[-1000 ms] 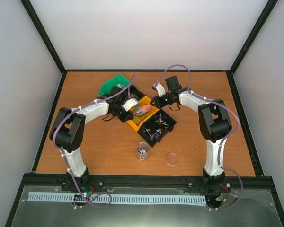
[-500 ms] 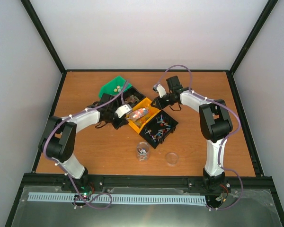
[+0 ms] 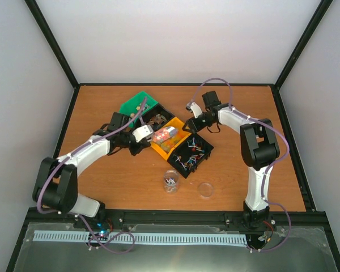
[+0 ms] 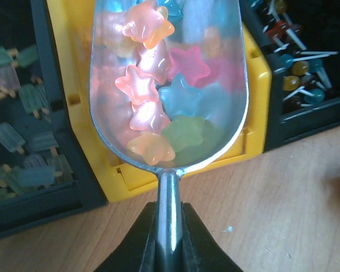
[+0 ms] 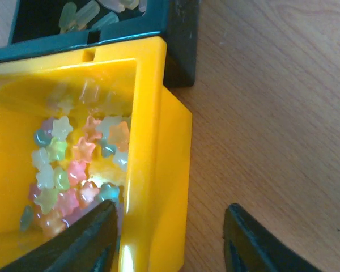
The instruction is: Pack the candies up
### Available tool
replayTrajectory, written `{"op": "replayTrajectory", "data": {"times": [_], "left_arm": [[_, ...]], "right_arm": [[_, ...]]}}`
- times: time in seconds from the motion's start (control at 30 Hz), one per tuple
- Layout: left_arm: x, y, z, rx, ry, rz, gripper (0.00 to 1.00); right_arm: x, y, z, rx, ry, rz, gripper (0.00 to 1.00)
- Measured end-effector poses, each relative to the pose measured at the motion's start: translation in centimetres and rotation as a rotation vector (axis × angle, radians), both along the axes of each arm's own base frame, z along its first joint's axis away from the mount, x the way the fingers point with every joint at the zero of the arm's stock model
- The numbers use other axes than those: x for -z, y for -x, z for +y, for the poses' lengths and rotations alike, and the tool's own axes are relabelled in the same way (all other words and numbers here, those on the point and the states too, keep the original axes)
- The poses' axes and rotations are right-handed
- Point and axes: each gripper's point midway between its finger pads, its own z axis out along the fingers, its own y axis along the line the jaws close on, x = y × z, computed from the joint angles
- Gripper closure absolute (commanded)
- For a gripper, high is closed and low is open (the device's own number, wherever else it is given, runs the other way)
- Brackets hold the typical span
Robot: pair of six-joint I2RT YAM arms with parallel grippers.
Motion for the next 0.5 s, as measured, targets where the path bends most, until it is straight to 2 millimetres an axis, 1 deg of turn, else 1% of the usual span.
{"op": "replayTrajectory", "data": {"times": [0.07, 0.13, 0.23, 0.3, 0.5], "left_arm": [[-1.5, 0.5, 0.1, 0.037, -0.008, -0.039, 0.99], [-3.0, 1.5, 0.3, 0.082, -0.018, -0.08, 0.99], [-5.3, 3.4, 0.8, 0.149, -0.029, -0.129, 0.99], [-6.5, 4.8, 1.0, 0.191, -0.036, -0.151, 0.99], [-8.4, 8.9, 2.0, 0.295, -0.061, -0.143, 0.99]], "right_arm": [[-0.2, -0.2, -0.2, 0.007, 0.002, 0.0, 0.35], [-0.6, -0.4, -0.3, 0.008, 0.002, -0.01, 0.28], [-1.5, -0.6, -0.6, 0.012, 0.001, -0.026, 0.2], [-2.3, -0.8, -0.8, 0.011, -0.002, -0.045, 0.16], [-4.6, -0.8, -1.3, 0.004, -0.009, -0.097, 0.1]]}}
